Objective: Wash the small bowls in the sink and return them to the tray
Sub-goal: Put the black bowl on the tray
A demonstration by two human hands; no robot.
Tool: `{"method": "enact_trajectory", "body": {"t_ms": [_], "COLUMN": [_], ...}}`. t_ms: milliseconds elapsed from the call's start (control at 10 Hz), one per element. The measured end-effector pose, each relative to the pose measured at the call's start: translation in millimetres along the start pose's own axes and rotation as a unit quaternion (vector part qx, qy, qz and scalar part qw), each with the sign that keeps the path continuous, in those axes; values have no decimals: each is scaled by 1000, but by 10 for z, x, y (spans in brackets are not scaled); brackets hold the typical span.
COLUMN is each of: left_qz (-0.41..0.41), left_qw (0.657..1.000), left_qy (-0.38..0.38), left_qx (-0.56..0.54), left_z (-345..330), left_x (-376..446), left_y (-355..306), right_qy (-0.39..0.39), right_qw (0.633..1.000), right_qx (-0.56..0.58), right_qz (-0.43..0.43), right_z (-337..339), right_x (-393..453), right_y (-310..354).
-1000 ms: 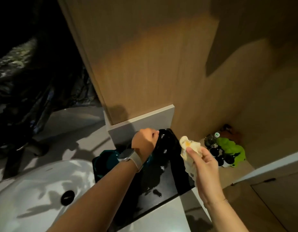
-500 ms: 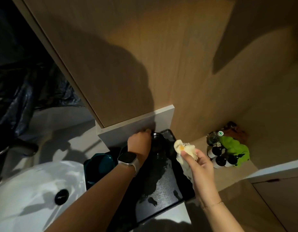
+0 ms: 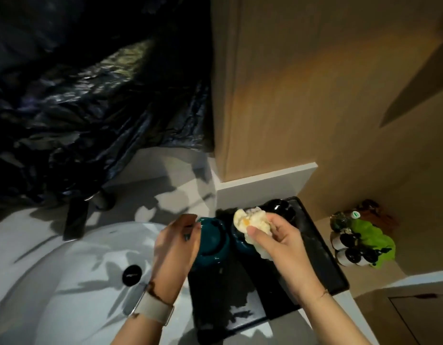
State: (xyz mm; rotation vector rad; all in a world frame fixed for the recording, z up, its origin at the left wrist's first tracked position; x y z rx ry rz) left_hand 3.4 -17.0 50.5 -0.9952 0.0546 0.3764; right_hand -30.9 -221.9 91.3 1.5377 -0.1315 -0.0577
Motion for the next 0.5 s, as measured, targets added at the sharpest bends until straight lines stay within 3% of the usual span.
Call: {"method": "enact_trajectory", "body": {"t_ms": [100, 200, 400, 500], "left_qz": [91, 144, 147, 158], "left_qw": [989, 984, 979, 980], "left_qy": [7, 12, 12, 24], "left_qx": [-118, -102, -137, -117], "left_z": [414, 768, 1273, 1438], "left_x": [82, 111, 177, 248], "left_y": [465, 833, 1477, 1623], "right_qy": [48, 112, 197, 251], "right_qw": [994, 975, 900, 832], "right_qx": [-78, -161, -352, -482], "right_qz": [53, 104, 166, 117], "right_z": [-673, -1325, -2134, -2207], "right_x": [187, 489, 1211, 1327], "right_y": [-28, -123, -553, -752]}}
Point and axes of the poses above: each hand's wrist, its own x-axis towards the middle knuckle, its own z-axis out of the back of the hand, y = z × x, the point moved 2 cm from there along x, towards the middle knuckle, and after that the axes turned 15 degrees about z, right-handed, at the moved point
